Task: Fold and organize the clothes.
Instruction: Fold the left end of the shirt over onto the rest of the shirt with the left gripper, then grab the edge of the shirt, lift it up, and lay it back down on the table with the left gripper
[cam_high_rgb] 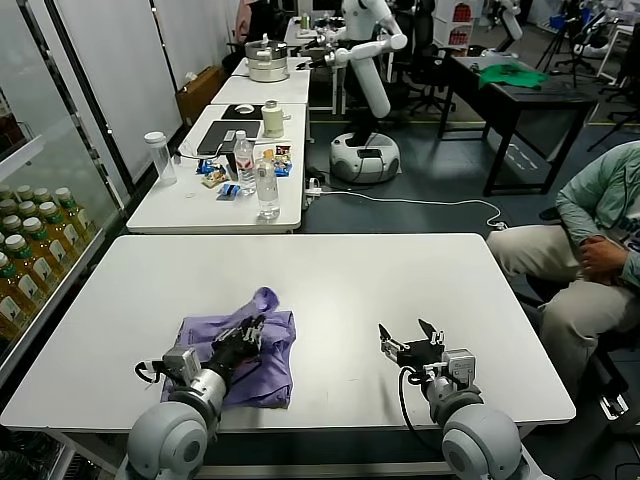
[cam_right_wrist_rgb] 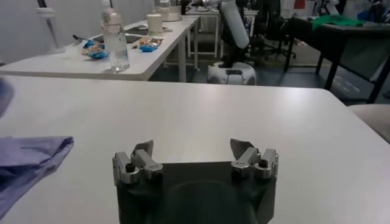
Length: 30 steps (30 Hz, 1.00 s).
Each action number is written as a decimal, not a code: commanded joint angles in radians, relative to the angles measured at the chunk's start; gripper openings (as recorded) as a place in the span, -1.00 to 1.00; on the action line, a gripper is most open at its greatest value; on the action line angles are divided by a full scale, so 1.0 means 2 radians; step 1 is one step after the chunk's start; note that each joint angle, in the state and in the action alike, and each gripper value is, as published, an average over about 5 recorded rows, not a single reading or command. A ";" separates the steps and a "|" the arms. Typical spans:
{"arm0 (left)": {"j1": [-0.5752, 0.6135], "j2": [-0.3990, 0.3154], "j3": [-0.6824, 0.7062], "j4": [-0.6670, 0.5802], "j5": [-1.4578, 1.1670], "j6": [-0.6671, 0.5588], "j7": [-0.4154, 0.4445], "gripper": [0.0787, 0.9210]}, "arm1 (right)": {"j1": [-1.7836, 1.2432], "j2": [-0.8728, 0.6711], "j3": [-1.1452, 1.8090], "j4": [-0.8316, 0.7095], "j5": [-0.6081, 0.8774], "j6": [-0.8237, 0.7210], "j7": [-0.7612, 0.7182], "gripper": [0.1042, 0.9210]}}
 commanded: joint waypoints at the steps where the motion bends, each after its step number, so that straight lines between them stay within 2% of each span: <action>1: 0.016 0.001 -0.006 -0.059 0.019 -0.017 0.021 -0.35 | 0.000 0.000 0.001 0.000 0.000 0.000 0.000 0.76; 3: 0.032 0.018 -0.030 -0.079 0.058 -0.021 0.029 -0.20 | 0.000 0.000 0.001 -0.001 0.000 0.000 -0.001 0.76; 6: 0.059 0.046 -0.086 -0.080 0.097 -0.027 0.017 0.00 | 0.001 0.001 0.001 -0.001 0.000 0.000 -0.002 0.76; 11: 0.108 0.071 -0.170 0.012 0.105 -0.034 -0.008 0.33 | 0.002 0.002 0.001 -0.002 0.000 0.000 -0.005 0.76; 14: 0.122 0.067 -0.171 0.067 0.103 -0.031 -0.007 0.54 | 0.004 0.001 0.001 -0.005 0.000 0.000 -0.006 0.76; 16: 0.122 0.058 -0.163 0.083 0.101 -0.029 -0.004 0.66 | 0.004 0.000 0.000 -0.005 0.000 0.000 -0.006 0.76; 19: 0.113 0.048 -0.149 0.094 0.101 -0.026 0.001 0.75 | 0.004 -0.002 -0.001 -0.004 0.000 0.000 -0.006 0.76; 30: 0.073 0.045 -0.141 0.117 0.030 -0.020 0.003 0.77 | -0.003 -0.007 0.007 0.004 0.000 0.000 -0.005 0.76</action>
